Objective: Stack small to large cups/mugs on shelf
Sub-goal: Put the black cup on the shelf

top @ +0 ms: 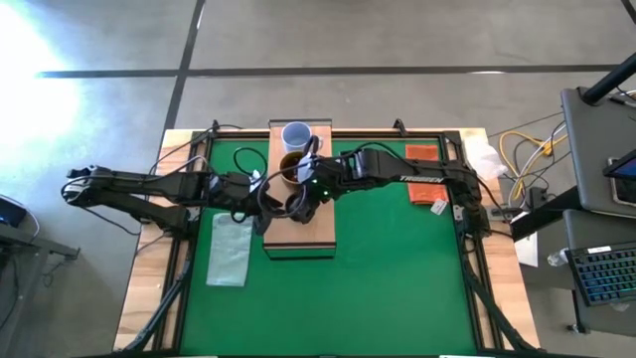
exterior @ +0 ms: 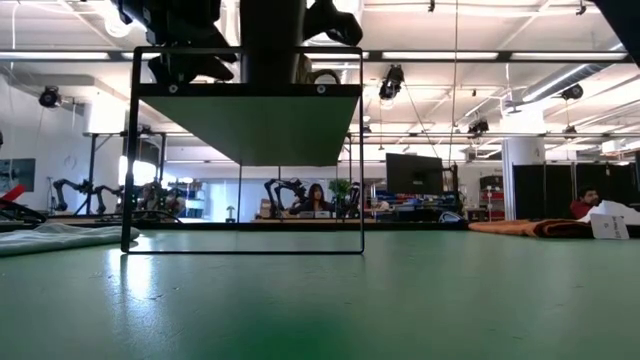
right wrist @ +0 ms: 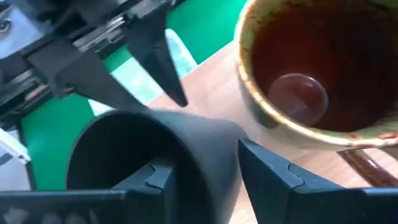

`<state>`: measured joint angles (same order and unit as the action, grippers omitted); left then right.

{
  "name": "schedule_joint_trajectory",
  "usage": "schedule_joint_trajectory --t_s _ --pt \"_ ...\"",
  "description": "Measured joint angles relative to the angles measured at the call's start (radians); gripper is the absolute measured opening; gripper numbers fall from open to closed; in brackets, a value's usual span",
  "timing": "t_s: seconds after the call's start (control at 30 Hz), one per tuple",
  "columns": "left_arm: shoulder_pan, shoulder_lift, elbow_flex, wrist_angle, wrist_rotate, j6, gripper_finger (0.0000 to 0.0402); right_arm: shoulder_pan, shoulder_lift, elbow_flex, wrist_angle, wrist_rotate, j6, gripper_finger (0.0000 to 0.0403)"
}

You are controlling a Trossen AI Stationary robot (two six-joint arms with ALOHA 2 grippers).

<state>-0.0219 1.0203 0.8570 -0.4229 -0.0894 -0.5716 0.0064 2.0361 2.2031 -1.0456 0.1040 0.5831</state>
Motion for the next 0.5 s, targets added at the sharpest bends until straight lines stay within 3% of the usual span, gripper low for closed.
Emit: schedule_joint_trajectory --t_s 0.5 --pt "0.000 -0.001 0.000 -0.004 0.002 0.000 0.0116 -0.032 0.000 -0.003 0.011 -0.003 -0.035 0.0119"
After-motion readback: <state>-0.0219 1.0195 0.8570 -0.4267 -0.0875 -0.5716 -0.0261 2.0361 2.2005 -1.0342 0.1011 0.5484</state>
